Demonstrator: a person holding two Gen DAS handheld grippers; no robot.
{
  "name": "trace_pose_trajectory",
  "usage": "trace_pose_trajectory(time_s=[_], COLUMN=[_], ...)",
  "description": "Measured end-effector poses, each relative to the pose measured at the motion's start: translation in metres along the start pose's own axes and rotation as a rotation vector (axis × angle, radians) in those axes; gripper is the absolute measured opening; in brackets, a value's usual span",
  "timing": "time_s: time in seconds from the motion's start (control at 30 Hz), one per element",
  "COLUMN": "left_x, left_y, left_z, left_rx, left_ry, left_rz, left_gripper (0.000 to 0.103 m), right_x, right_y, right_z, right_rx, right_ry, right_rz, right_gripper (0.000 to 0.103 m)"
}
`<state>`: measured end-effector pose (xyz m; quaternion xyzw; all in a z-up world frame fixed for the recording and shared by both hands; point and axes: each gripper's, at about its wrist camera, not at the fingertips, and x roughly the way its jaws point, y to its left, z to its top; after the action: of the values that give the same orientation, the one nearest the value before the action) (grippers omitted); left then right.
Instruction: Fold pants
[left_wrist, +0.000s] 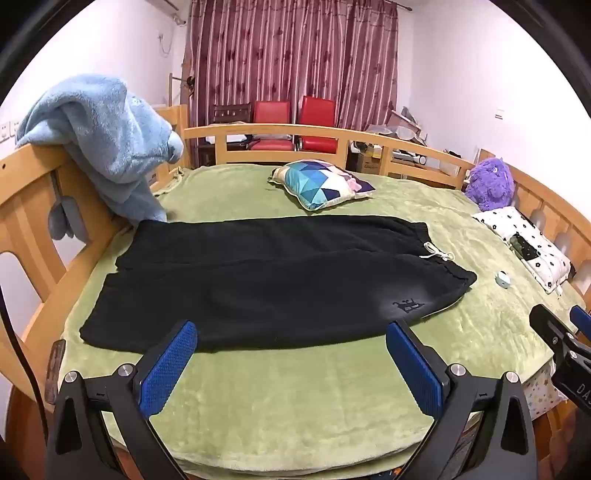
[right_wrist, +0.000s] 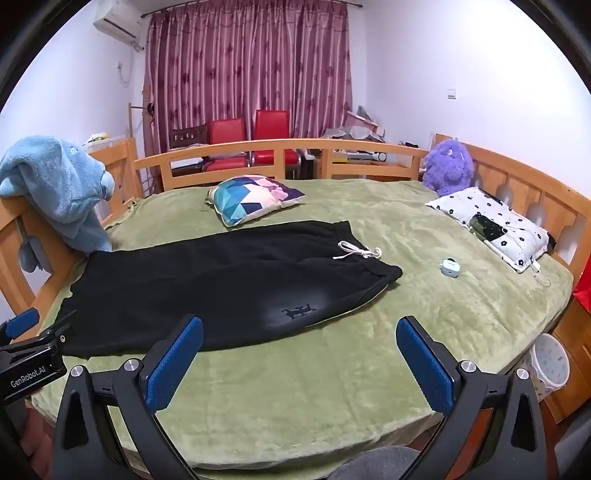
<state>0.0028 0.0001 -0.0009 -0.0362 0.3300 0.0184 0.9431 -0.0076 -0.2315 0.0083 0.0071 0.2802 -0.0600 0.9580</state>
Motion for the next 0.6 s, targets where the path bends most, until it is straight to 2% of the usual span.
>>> trace_pose_trajectory(time_s=[0.17,0.6], left_x=[-0.014,-0.017], left_y=[-0.008,-0.009], left_z=[0.003,0.001], left_rx=[0.023,0.0], left_ry=[-0.047,-0.04], left_rz=[-0.023,-0.049], left_gripper=[0.103,0.103], right_x=[-0.003,0.002], right_y=[0.0,-0.005], right_z=[0.0,-0.008], right_rx=[-0.004,0.008], right_ry=[-0.007,0.016], right_rz=[0.008,0.005], right_gripper=[0.103,0.103])
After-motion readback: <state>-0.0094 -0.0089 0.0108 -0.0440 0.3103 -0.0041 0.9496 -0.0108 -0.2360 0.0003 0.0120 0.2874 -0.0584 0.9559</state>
